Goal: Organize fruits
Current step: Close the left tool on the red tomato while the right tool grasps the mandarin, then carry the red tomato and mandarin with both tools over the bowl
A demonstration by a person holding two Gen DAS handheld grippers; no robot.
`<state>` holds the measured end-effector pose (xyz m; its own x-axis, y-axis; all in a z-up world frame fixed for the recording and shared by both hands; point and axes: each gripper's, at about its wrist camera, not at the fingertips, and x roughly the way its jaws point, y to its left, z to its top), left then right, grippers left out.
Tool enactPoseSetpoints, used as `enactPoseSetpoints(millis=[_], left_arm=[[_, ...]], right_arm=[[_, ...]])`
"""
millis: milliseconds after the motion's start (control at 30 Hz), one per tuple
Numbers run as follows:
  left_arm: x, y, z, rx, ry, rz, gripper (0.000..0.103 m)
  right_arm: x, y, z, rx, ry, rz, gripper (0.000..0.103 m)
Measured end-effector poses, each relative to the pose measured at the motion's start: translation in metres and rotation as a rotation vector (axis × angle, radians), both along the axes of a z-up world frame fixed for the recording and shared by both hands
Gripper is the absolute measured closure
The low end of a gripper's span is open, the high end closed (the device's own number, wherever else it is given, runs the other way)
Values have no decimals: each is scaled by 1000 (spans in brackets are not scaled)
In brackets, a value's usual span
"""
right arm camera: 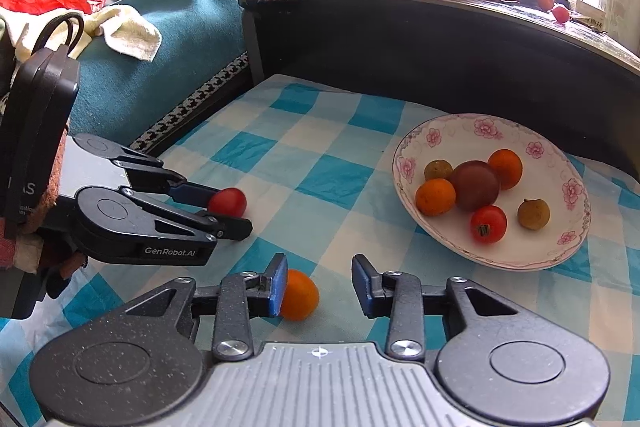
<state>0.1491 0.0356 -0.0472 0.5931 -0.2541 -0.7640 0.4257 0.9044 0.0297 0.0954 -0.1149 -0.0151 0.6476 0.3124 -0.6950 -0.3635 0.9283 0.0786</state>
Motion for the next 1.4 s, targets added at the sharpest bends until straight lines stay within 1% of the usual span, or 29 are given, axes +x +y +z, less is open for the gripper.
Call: enactPoseSetpoints(millis=[233,367,400,600,767,933,1133,1333,1400], left_arm=[[0,-2,0,14,-6,4,65],[-1,-5,1,27,-10,7,65],[-2,-6,1,33,-14,6,65],[-4,-13,3,82,-40,-13,65],[-11,-27,4,136,-74,-55,65],[-19,-40,6,171,-97,-95,65],[-25,-56,8,159,-72,-131,65],[-29,-68,16,62,23,-138,65],[-32,-74,18,43,43,-134,65]], right_arm=[[0,10,-10,-10,44,42,72],[2,13,-18,-17,69,34,75],[3,14,-19,-21,74,30,77],[3,15,-22,-23,78,4,78],[1,13,-18,-57,69,-38,78],[-3,2,-11,-97,57,-94,78],[-14,-18,-1,-142,52,-158,78],[-26,-31,4,-185,57,-189,78],[-30,-36,6,-193,54,-196,78]])
